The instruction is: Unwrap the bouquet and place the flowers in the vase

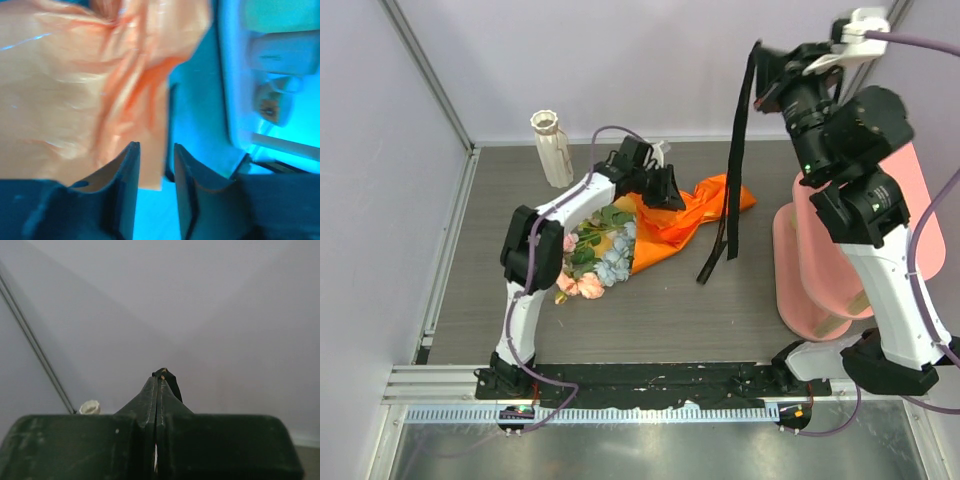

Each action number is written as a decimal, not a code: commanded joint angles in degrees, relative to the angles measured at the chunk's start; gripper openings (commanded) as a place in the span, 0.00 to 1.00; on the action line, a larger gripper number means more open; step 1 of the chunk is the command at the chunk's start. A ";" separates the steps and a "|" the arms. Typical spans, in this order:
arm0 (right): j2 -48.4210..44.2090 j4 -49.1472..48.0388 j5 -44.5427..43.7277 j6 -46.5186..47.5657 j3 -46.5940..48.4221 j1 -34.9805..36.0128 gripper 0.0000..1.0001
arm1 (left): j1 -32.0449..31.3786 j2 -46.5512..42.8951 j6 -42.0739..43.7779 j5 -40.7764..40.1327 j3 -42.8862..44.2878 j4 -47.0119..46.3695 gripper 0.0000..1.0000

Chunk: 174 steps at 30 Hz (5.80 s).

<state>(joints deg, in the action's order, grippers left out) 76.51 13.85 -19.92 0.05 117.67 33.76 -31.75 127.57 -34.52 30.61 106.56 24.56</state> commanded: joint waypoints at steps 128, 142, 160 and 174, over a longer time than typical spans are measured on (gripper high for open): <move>-26.50 23.60 12.01 -21.85 -45.68 0.17 0.82 | 52.14 -27.98 -1.07 -10.72 -4.92 4.72 0.00; -24.13 19.73 12.98 -22.38 -51.48 0.17 0.81 | 52.84 -17.71 0.86 -18.48 -2.33 5.69 0.00; -19.21 19.82 15.62 -22.38 -52.62 0.17 0.81 | 52.49 -26.13 -3.27 -24.46 -16.80 2.60 0.98; 3.02 15.07 7.45 -21.76 -50.96 -0.01 0.65 | 16.22 -46.37 -2.66 -13.55 -43.46 -15.32 0.52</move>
<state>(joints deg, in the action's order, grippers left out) 74.56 32.97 -8.21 -21.41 64.73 33.76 -0.71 80.42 -38.28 13.76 64.90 17.85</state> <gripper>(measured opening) 0.702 0.602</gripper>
